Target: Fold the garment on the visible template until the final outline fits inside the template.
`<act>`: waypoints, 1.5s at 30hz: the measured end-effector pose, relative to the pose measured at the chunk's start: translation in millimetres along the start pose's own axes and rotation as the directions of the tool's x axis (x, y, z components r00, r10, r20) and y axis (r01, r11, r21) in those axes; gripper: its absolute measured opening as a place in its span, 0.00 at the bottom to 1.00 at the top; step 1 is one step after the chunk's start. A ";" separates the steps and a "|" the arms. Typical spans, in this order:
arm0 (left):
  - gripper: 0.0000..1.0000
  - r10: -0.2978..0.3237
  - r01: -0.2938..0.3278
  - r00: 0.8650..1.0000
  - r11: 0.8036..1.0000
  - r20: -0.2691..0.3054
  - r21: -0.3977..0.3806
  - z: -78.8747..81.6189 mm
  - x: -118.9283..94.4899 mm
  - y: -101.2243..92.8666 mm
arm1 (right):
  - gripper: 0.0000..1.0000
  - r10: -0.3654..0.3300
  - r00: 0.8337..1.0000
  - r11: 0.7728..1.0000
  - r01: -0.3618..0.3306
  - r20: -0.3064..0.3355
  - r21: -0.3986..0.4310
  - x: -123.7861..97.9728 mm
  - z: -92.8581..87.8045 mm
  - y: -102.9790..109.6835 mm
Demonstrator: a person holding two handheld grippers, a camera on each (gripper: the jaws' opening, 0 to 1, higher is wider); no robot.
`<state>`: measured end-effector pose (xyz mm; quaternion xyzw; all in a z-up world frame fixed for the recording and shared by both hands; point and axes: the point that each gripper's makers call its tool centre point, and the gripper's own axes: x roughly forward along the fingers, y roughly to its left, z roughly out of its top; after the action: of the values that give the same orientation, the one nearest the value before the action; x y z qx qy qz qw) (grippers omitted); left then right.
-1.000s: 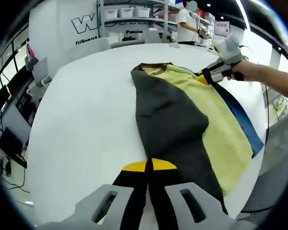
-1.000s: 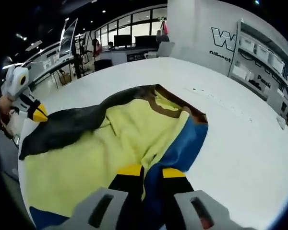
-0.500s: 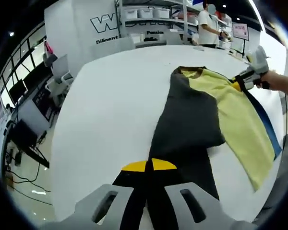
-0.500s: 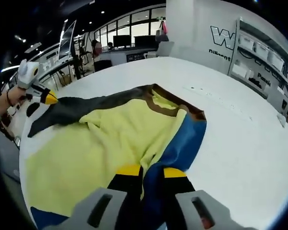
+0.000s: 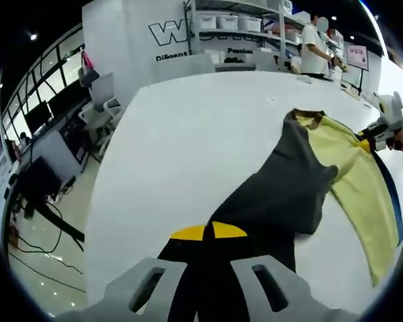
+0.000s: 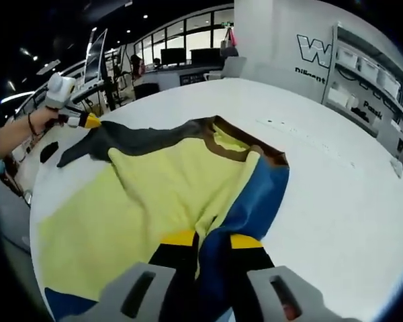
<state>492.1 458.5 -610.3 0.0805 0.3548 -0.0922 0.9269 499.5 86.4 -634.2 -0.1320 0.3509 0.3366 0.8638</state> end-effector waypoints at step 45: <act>0.00 0.082 -0.082 0.997 0.993 0.010 0.090 6.0 17.8 24.8 | 0.00 -0.135 0.987 0.973 0.149 -0.084 0.178 -3.2 -4.5 -83.3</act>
<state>514.6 479.3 -615.7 0.1365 0.3440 -0.0703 0.9263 551.6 21.2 -635.9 -0.0885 0.4009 0.2351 0.8810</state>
